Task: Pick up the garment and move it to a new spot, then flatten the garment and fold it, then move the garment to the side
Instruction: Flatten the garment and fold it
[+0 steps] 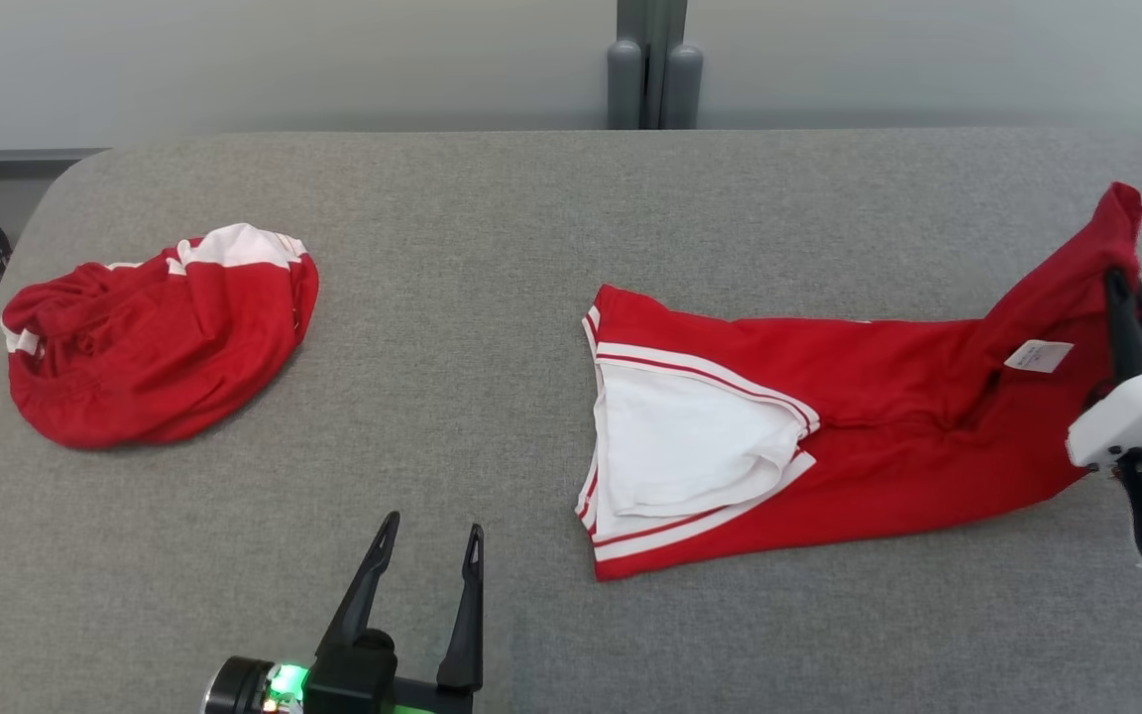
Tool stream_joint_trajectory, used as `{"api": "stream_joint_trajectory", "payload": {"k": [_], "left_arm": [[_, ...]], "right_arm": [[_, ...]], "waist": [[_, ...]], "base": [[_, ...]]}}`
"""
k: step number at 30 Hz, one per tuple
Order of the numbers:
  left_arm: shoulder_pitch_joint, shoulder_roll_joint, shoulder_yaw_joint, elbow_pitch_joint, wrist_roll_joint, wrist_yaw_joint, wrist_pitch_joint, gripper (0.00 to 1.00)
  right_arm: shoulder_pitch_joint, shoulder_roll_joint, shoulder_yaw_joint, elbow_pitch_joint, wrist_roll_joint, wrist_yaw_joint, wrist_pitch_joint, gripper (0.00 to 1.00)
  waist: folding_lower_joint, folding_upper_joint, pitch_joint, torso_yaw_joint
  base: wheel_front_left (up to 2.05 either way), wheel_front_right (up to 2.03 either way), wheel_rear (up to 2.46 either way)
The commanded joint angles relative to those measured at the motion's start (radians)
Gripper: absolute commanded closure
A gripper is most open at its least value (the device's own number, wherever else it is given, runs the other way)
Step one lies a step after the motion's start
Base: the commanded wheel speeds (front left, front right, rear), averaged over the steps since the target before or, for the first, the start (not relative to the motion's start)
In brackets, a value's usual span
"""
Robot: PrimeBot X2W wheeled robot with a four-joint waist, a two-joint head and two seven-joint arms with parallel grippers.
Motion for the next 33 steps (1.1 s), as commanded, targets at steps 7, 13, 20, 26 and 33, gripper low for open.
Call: {"api": "stream_joint_trajectory", "payload": {"k": [7, 13, 20, 26, 33], "left_arm": [[0.006, 0.0, -0.015, 0.003, -0.01, -0.005, -0.003, 0.0], [-0.011, 0.0, -0.03, 0.008, -0.017, -0.001, -0.003, 0.0], [-0.019, 0.0, -0.043, 0.017, -0.019, -0.002, -0.003, 0.0], [-0.028, 0.0, -0.049, 0.017, -0.018, -0.001, -0.003, 0.0], [-0.037, 0.0, -0.065, 0.015, -0.028, 0.009, -0.003, 0.0]], "right_arm": [[0.095, 0.16, 0.009, -0.259, -0.105, -0.001, 0.113, 1.0], [0.134, 0.253, 0.059, -0.334, -0.137, -0.001, 0.17, 1.0], [0.123, 0.298, 0.113, -0.282, -0.118, 0.0, 0.186, 1.0], [0.101, 0.307, 0.147, -0.209, -0.098, 0.0, 0.186, 1.0], [0.075, 0.311, 0.163, -0.125, -0.085, 0.0, 0.174, 1.0]], "waist": [[0.0, 0.0, -0.013, 0.072], [0.0, 0.0, -0.018, 0.132], [0.0, 0.0, -0.027, 0.199], [0.0, 0.0, -0.017, 0.239], [0.0, 0.0, 0.0, 0.27]], "base": [[0.0, 0.0, 0.0], [0.0, 0.0, 0.0], [0.0, 0.0, 0.0], [0.0, 0.0, 0.0], [0.0, 0.0, 0.0]]}}
